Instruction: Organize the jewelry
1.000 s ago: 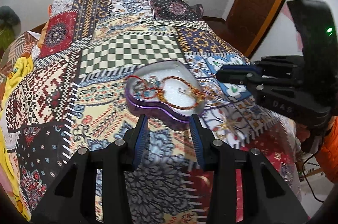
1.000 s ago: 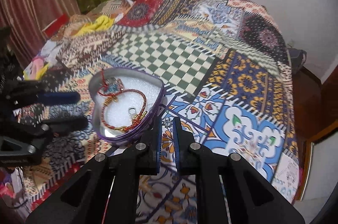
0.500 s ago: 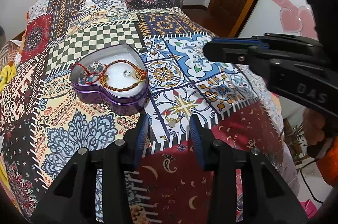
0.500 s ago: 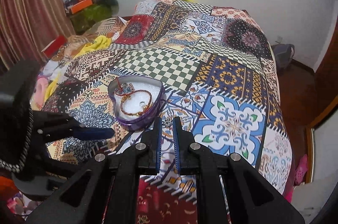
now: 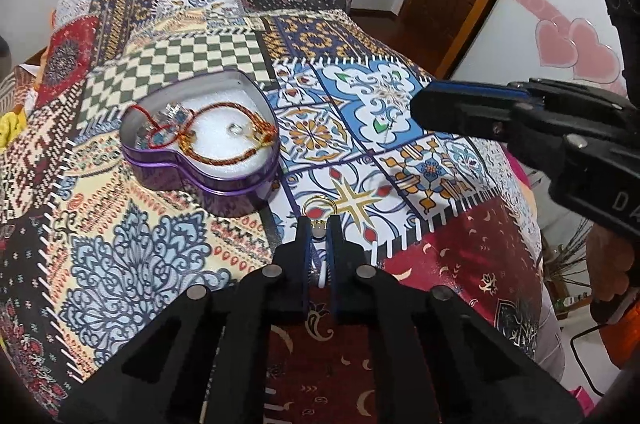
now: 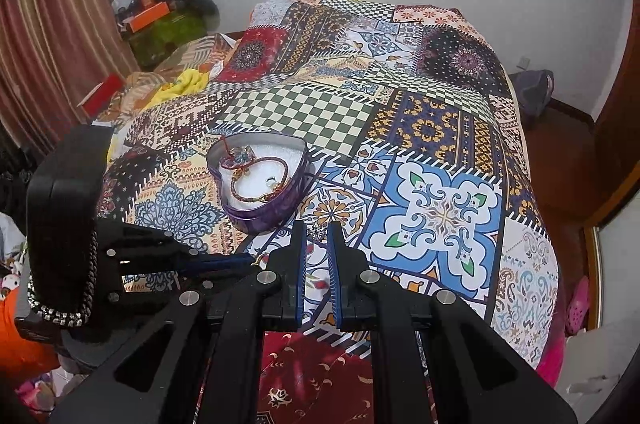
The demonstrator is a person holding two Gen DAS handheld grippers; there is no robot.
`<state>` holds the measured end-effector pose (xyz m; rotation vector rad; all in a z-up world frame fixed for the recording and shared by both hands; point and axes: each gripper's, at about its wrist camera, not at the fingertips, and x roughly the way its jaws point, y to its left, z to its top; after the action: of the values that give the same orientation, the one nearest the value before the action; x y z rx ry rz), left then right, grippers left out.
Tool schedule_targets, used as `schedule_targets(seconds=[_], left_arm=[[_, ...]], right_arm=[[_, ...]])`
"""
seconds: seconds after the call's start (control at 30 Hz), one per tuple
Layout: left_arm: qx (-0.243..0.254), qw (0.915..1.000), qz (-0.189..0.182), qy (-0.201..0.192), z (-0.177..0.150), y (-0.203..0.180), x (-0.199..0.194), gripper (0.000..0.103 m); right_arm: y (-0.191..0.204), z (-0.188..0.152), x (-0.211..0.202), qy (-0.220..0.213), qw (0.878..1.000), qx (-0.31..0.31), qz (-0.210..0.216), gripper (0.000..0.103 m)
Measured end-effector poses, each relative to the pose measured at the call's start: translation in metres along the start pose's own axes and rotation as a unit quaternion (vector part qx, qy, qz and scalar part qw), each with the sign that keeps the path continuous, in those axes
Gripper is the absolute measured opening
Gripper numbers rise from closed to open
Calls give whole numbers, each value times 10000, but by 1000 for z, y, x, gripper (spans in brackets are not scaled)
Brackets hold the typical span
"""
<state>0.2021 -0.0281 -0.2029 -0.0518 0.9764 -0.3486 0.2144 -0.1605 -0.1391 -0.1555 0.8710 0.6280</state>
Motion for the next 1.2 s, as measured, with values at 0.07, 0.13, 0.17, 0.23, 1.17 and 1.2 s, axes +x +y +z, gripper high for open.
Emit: schedule_targets(seconds=[0.07, 0.13, 0.17, 0.23, 1.17, 1.2], left_arm=[[-59, 9999, -19, -112, 1, 2, -8, 5], [-110, 9997, -5, -227, 3, 6, -17, 5], [-131, 9995, 3, -284, 5, 8, -21, 5], [-167, 9990, 46, -417, 9, 13, -31, 5], [-443, 9958, 355, -720, 42, 81, -32, 5], [-448, 9960, 338, -699, 42, 82, -30, 5]], right_arm=[[1, 1, -1, -9, 10000, 5, 8, 9], [2, 3, -1, -28, 10000, 2, 23, 9], [3, 4, -2, -45, 10000, -5, 27, 9], [5, 8, -3, -88, 10000, -25, 35, 9], [43, 48, 57, 48, 9983, -300, 492, 9], [43, 47, 59, 87, 9983, -305, 497, 9]])
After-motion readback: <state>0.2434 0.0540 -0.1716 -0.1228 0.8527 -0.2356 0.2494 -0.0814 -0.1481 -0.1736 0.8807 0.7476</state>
